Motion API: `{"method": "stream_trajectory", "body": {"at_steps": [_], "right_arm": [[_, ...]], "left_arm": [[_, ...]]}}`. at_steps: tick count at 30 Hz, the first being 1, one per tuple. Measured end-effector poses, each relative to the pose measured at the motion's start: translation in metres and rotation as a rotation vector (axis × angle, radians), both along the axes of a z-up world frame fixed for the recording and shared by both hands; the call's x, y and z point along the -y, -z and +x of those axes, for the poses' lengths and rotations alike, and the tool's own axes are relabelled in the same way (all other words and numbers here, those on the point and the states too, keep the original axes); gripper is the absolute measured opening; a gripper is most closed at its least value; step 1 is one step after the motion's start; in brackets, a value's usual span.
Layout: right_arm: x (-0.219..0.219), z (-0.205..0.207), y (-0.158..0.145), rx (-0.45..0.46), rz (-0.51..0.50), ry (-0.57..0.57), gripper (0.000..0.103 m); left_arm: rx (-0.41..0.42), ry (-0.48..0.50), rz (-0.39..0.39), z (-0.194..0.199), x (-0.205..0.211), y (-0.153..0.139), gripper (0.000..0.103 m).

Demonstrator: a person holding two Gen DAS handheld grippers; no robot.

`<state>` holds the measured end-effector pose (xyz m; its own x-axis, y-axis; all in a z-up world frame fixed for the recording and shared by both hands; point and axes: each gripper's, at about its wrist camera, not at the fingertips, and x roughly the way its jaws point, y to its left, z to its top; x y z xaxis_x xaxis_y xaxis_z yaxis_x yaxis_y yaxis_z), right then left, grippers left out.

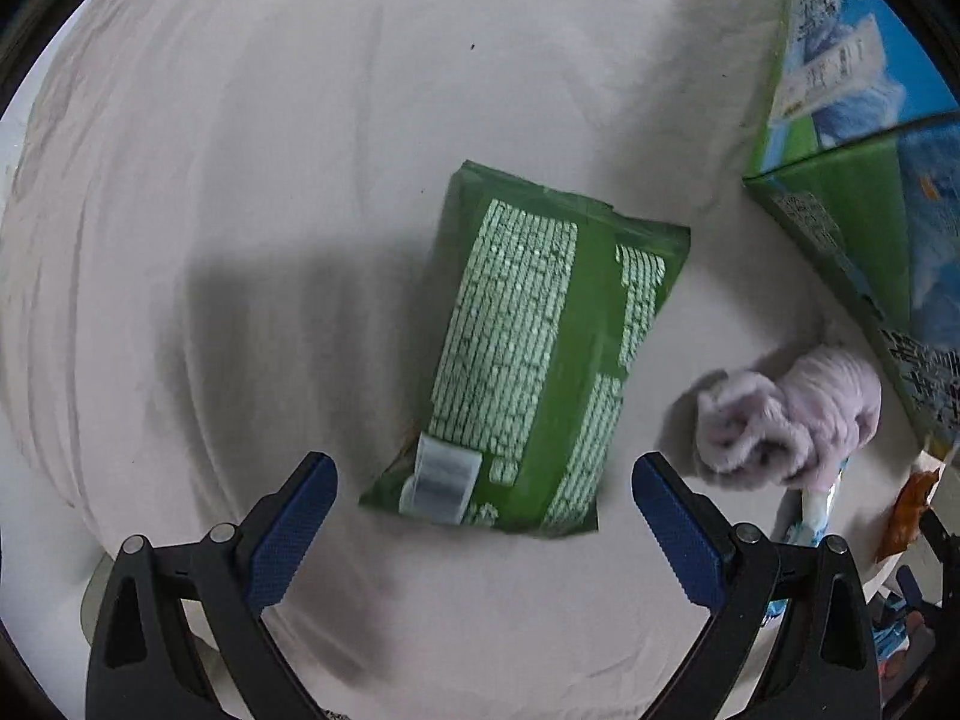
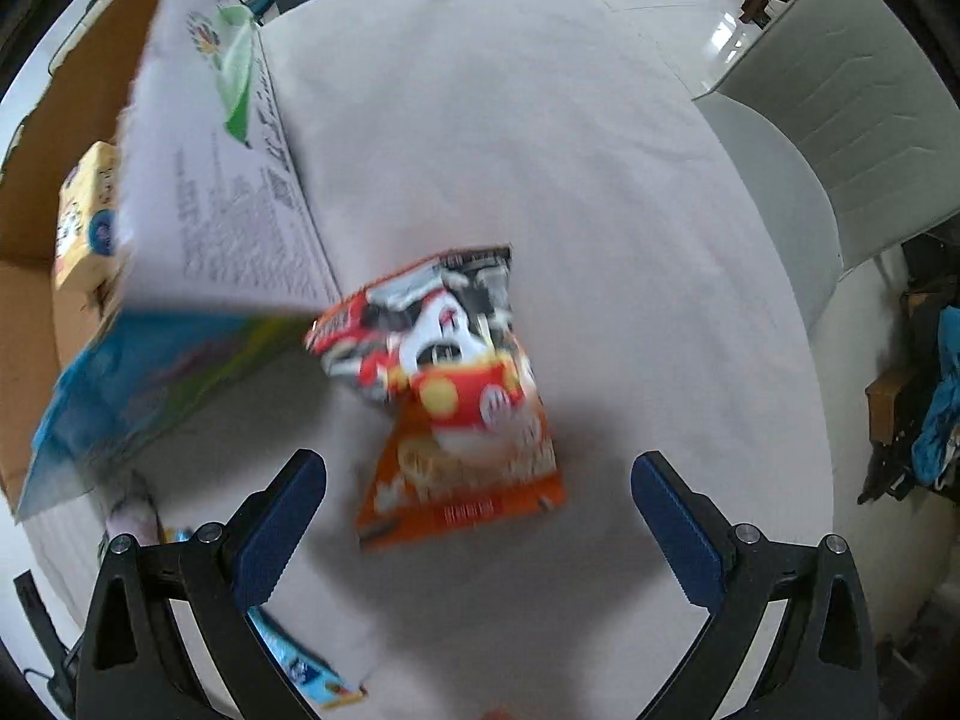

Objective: Organize soft objects
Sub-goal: 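Grasp the green snack bag with the left gripper while the right grasps the orange panda bag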

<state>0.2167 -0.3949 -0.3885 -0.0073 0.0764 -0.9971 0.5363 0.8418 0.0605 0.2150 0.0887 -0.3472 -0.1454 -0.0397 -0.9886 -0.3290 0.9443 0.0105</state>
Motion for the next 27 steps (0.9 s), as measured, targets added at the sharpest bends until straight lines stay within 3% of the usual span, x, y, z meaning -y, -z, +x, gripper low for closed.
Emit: {"method": "stream_trajectory", "body": {"at_steps": [3, 5, 6, 8, 11, 22, 27], "right_arm": [[-0.002, 0.007, 0.01, -0.023, -0.028, -0.013, 0.1], [-0.005, 0.008, 0.016, -0.045, -0.03, -0.031, 0.078], [-0.007, 0.007, 0.019, -0.06, -0.033, -0.039, 0.072], [-0.013, 0.003, 0.019, -0.062, -0.038, -0.051, 0.064], [-0.022, -0.004, 0.013, -0.068, -0.031, -0.071, 0.06], [-0.081, -0.053, -0.013, -0.099, 0.064, -0.229, 0.049], [-0.11, -0.075, -0.025, -0.098, 0.113, -0.277, 0.046]], "left_arm": [[-0.006, 0.011, -0.008, 0.005, 0.001, 0.007, 0.09], [-0.016, 0.018, -0.016, 0.011, 0.002, 0.013, 0.076], [-0.024, 0.021, -0.019, 0.011, 0.004, 0.016, 0.074], [-0.028, 0.026, -0.02, 0.015, 0.007, 0.018, 0.063], [-0.011, 0.041, -0.023, 0.019, 0.009, 0.017, 0.053], [0.028, 0.113, -0.01, -0.016, 0.041, 0.001, 0.045], [0.042, 0.185, -0.014, -0.035, 0.081, -0.009, 0.044]]}}
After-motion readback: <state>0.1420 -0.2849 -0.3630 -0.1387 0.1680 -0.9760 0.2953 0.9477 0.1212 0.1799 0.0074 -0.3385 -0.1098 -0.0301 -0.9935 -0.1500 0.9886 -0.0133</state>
